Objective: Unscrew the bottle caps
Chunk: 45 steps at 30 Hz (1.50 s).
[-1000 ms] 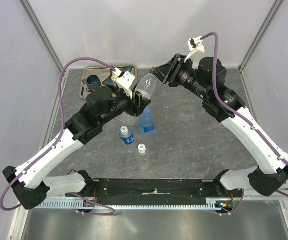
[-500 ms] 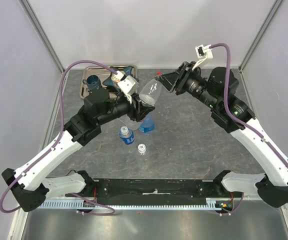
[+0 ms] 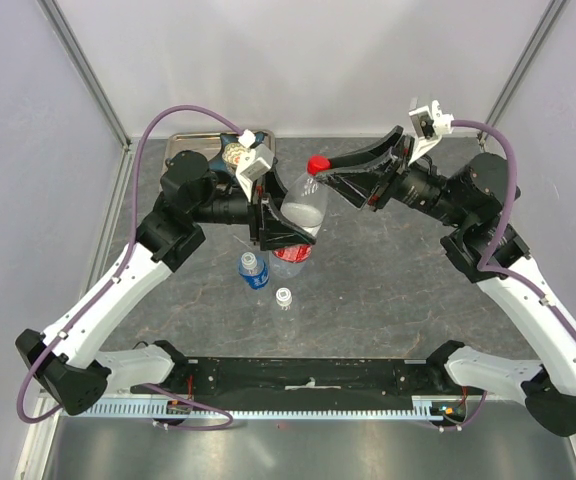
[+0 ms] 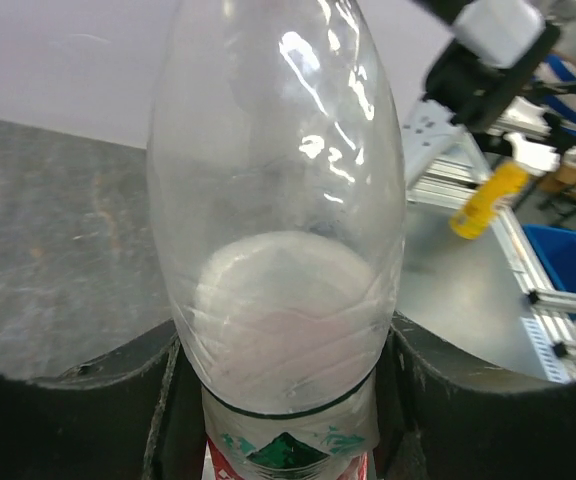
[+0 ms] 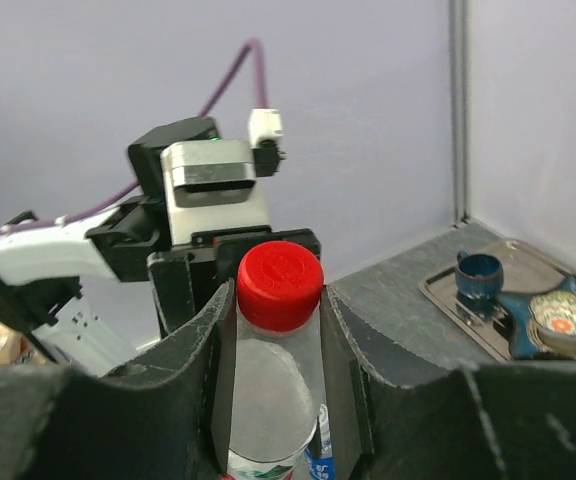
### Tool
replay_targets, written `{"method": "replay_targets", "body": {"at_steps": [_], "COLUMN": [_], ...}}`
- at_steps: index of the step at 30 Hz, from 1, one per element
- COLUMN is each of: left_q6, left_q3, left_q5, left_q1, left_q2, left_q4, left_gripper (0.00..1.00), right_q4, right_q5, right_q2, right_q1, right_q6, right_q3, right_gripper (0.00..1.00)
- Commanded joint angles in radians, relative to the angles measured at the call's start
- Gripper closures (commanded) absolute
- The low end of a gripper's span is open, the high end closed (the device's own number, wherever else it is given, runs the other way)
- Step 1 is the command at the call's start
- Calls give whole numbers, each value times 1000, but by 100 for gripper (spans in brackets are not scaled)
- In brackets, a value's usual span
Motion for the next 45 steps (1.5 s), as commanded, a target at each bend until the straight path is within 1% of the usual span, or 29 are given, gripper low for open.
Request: {"method": "replay_targets", "body": {"at_steps": [1,5,9,11,14,15,16,17,18,19,20,21,23,24,26,27,28,29,30,32,33,35,36,38,39,42,45], "left_q6": [-139,-153,-158,-158,-142,-94,-64,-35,20,45,72,123,164,195,217,243,247,281,315,348,356,368,369,379,382,395,398], "left_q3": [32,33,28,24,28,36,53,62,71,87,97,105,117,120,130,136,148,154,162,180,183,186,186,186,186,185,185], "left_q5": [318,349,361,363,340,297,268,234,161,122,78,-17,-105,-184,-243,-310,-348,-388,-474,-554,-636,-724,-816,-884,-950,-1045,-1077], "left_q1": [9,35,47,50,56,57,57,57,55,55,49,44,21,14,-6,-17,-28,-58,-75,-121,-137,-178,-192,-221,-230,-267,-282], "left_q2": [-4,-9,-13,-15,-15,-15,-15,-13,-15,-13,-13,-15,-18,-21,-18,-16,-9,-6,1,19,24,34,36,45,50,56,60], "left_q4": [155,163,166,169,146,71,34,-3,-79,-109,-144,-193,-230,-241,-268,-284,-310,-327,-340,-371,-376,-373,-370,-367,-357,-344,-336], "left_gripper": [83,85,86,86,87,87,87,87,86,86,85,85,85,85,85,84,84,84,84,84,84,84,84,84,84,85,85], "right_q4": [79,85,88,85,64,47,18,18,-7,-16,-19,-22,-37,-45,-70,-76,-91,-97,-108,-145,-159,-200,-211,-231,-232,-243,-249], "right_q5": [-233,-309,-348,-342,-265,-218,-187,-161,-127,-69,-47,-26,34,55,121,141,167,193,216,240,270,295,325,342,345,374,390], "right_q2": [27,13,8,1,-15,-15,-16,-21,-27,-41,-44,-45,-44,-42,-32,-30,-21,-15,-9,17,28,56,62,77,82,94,102], "right_q1": [-11,-24,-22,-22,-24,-25,-27,-27,-27,-25,-25,-25,-25,-25,-25,-25,-24,-24,-25,-25,-25,-24,-22,-22,-22,-19,-16], "right_q6": [-77,-83,-80,-77,-69,-69,-66,-62,-59,-52,-42,-31,3,13,35,53,69,75,96,110,130,136,144,161,168,185,191], "right_q3": [-28,-36,-45,-56,-58,-50,-33,-27,-22,-13,-6,4,37,50,82,91,108,119,128,160,169,186,189,186,183,176,171], "right_gripper": [100,100,100,100,100,89,50,38,26,8,2,2,2,2,2,2,2,2,2,2,2,5,6,9,10,14,17]}}
